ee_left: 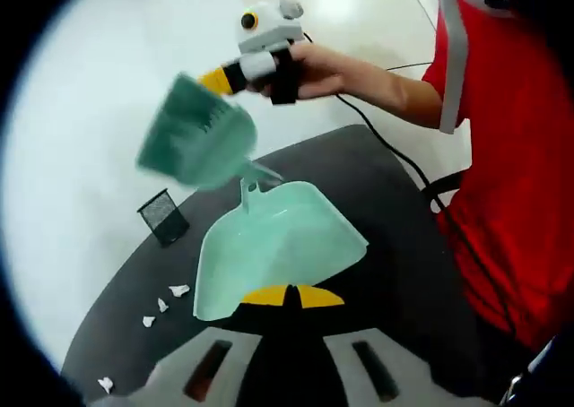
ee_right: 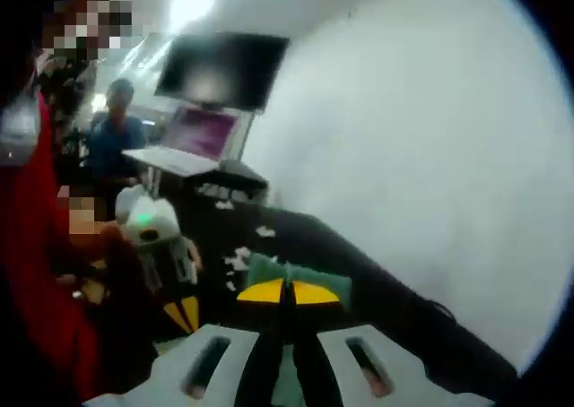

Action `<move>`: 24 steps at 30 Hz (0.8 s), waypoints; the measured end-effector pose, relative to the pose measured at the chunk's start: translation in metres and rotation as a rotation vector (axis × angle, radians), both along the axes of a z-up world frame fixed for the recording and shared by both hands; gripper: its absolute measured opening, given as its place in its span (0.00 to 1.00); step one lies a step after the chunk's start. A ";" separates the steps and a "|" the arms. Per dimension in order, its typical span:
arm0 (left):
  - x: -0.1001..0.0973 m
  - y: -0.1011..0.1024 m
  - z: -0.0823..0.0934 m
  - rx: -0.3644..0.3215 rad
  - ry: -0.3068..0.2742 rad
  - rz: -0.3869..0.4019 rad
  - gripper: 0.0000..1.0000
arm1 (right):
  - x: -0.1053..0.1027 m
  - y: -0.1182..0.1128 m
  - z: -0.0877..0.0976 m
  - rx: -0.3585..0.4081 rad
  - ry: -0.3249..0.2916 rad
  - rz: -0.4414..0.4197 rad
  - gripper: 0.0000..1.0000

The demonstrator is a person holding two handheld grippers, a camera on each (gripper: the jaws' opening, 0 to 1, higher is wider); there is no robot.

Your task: Pick up the broom and sweep the trash on the tabletop into the dustpan.

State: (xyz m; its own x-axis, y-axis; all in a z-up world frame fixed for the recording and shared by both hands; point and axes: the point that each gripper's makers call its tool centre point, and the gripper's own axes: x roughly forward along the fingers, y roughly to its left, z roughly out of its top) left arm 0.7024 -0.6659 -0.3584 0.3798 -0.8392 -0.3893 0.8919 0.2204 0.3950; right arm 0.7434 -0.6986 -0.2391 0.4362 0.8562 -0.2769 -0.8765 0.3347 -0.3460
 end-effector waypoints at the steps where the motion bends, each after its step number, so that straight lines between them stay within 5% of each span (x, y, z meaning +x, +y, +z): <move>1: -0.001 0.001 0.000 0.003 -0.004 -0.004 0.00 | -0.005 0.007 -0.012 -0.018 0.016 0.025 0.04; 7: -0.007 0.008 0.000 0.012 -0.004 -0.012 0.00 | -0.019 0.023 -0.062 -0.132 0.069 0.068 0.04; 17: -0.010 0.014 0.002 -0.016 0.008 -0.023 0.01 | -0.044 0.030 -0.091 -0.217 0.121 0.121 0.14; 20: -0.012 0.016 0.002 -0.020 0.019 -0.028 0.01 | -0.043 0.022 -0.083 -0.191 0.115 0.107 0.17; 24: -0.012 0.019 0.005 -0.036 0.017 -0.017 0.01 | -0.032 -0.002 -0.045 -0.002 0.157 0.026 0.17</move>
State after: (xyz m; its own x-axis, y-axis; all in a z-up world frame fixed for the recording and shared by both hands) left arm 0.6904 -0.6467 -0.3538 0.3586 -0.8592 -0.3649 0.9023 0.2189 0.3713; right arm 0.7111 -0.7002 -0.2838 0.3654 0.8660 -0.3413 -0.9281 0.3110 -0.2046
